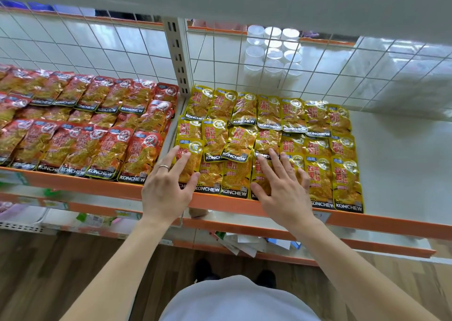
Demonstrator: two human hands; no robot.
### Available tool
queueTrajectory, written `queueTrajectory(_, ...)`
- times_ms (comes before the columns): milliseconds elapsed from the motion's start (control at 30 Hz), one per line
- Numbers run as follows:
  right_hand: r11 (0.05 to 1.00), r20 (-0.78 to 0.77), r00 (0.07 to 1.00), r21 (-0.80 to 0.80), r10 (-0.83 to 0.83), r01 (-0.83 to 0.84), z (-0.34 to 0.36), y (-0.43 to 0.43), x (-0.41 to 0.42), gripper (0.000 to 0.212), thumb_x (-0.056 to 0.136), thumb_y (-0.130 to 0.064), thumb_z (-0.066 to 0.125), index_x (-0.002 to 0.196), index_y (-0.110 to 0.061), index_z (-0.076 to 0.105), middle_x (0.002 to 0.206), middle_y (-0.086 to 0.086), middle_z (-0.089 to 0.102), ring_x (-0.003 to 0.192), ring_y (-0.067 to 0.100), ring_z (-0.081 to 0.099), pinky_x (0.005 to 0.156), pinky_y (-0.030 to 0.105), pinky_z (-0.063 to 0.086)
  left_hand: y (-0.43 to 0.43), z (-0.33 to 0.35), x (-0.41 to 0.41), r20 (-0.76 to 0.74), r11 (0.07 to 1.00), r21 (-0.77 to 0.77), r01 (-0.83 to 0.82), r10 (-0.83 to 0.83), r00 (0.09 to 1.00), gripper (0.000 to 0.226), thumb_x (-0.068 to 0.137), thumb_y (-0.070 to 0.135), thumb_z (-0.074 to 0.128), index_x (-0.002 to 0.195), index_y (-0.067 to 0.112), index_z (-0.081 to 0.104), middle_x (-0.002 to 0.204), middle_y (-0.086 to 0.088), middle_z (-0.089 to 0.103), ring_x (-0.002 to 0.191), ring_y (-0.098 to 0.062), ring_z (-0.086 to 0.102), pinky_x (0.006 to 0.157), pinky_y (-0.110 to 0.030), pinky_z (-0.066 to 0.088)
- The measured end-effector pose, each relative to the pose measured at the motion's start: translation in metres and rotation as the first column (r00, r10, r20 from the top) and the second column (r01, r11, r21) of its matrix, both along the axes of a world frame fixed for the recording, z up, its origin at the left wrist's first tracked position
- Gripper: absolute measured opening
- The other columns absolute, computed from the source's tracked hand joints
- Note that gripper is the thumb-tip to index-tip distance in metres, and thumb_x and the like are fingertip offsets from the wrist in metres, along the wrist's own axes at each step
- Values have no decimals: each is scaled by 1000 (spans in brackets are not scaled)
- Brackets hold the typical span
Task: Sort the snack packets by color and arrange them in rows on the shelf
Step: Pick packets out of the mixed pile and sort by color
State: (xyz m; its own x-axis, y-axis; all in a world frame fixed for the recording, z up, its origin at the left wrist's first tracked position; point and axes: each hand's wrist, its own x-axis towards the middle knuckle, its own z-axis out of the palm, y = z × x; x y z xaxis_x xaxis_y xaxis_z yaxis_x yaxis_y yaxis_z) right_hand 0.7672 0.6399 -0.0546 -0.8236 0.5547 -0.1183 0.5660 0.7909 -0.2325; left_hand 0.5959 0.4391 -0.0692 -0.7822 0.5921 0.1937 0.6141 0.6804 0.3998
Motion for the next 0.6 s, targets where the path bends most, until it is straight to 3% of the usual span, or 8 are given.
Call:
queueTrajectory(100, 1000, -39, 999, -24, 6, -7, 3, 0, 4, 70, 92, -69, 19, 156, -45, 6, 166, -13, -10, 152, 10, -16, 117, 44, -6, -1, -1, 1, -23, 1000, 28, 2, -2, 1000, 60, 94, 58, 48, 142, 22, 55, 157, -1, 40, 139, -28, 45, 104, -53, 44)
queueTrajectory(167, 1000, -93, 995, -15, -20, 18, 4, 4, 9, 68, 93, -66, 19, 156, -45, 7, 166, -13, -11, 151, 10, -18, 118, 43, -8, 2, 0, 10, -105, 994, 109, 29, -18, 994, 57, 94, 53, 48, 138, 18, 58, 156, -5, 40, 140, -28, 42, 110, -49, 35)
queueTrajectory(267, 998, -79, 995, 15, -57, 58, 3, 12, 15, 68, 95, -63, 19, 157, -42, 3, 165, -11, -15, 150, 12, -23, 118, 43, -13, 19, 2, 34, -257, 959, 181, 218, -168, 952, 44, 94, 40, 56, 129, 15, 66, 147, -7, 50, 131, -27, 49, 107, -47, 40)
queueTrajectory(400, 999, 18, 999, 7, -50, 50, -1, 12, 18, 68, 97, -60, 20, 157, -39, -4, 164, -7, -19, 149, 15, -26, 120, 45, -14, 47, -1, 63, -296, 857, 100, 505, -459, 838, 39, 93, 32, 60, 129, 19, 68, 145, -4, 55, 128, -23, 53, 104, -44, 45)
queueTrajectory(600, 999, 14, 999, 8, -46, 46, -3, 7, 18, 67, 96, -54, 17, 157, -40, -5, 165, -9, -15, 151, 13, -21, 123, 41, -6, 59, -10, 73, -263, 849, -11, 528, -512, 818, 32, 95, 37, 57, 121, 25, 73, 138, 0, 61, 128, -23, 54, 101, -41, 44)
